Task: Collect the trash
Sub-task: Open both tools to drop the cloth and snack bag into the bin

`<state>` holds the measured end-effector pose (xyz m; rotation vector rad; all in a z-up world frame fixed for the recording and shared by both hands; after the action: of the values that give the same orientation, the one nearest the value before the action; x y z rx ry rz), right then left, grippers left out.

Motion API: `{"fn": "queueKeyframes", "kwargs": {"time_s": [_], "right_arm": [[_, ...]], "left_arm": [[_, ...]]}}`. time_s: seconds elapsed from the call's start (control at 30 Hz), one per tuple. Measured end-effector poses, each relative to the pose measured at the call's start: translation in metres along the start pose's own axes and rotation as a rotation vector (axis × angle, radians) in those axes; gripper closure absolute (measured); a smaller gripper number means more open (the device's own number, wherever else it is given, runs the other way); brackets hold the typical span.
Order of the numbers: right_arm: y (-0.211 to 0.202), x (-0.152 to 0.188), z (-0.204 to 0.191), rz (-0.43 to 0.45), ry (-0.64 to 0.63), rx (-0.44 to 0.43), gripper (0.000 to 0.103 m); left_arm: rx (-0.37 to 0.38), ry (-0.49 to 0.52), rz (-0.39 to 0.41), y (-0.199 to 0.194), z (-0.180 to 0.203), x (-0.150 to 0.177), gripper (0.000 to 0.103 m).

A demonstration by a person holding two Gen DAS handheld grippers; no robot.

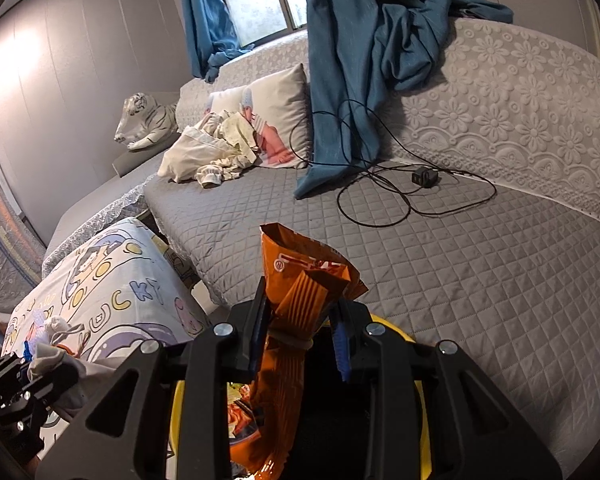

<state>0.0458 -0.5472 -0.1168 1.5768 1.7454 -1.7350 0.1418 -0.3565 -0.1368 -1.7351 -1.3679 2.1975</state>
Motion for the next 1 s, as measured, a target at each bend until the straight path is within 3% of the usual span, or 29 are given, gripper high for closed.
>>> {"fn": "queueKeyframes", "kwargs": {"time_s": [0.53,0.63,0.7,0.77,1.0], "right_arm": [[0.014,0.014,0.023,-0.051,0.035,0.036,0.076],[0.016,0.014,0.026,-0.049,0.044,0.040,0.070],[0.016,0.013,0.029,-0.046,0.061,0.046,0.051],[0.016,0.011,0.033,-0.043,0.077,0.052,0.051],[0.010,0.008,0.040,-0.033,0.104,0.063,0.051]], "left_arm": [[0.060,0.023,-0.092,0.041,0.032,0.012,0.081],[0.069,0.016,-0.098,0.044,0.033,0.012,0.080],[0.077,0.006,-0.097,0.043,0.032,0.012,0.068],[0.077,-0.011,-0.087,0.040,0.028,0.012,0.056],[0.075,-0.063,-0.071,0.032,0.010,0.008,0.054]]}}
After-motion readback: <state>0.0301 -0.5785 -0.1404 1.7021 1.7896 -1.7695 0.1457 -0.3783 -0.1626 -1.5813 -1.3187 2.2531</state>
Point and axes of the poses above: each gripper's, at about its wrist camera, not at the fingertips, and y roughly the way its jaws point, z to its right, x to its underside, the point moved 5 cm from there along y, roughly the way its jaws point, and after that the axes turned 5 degrees about -x, right-handed, at the moved point
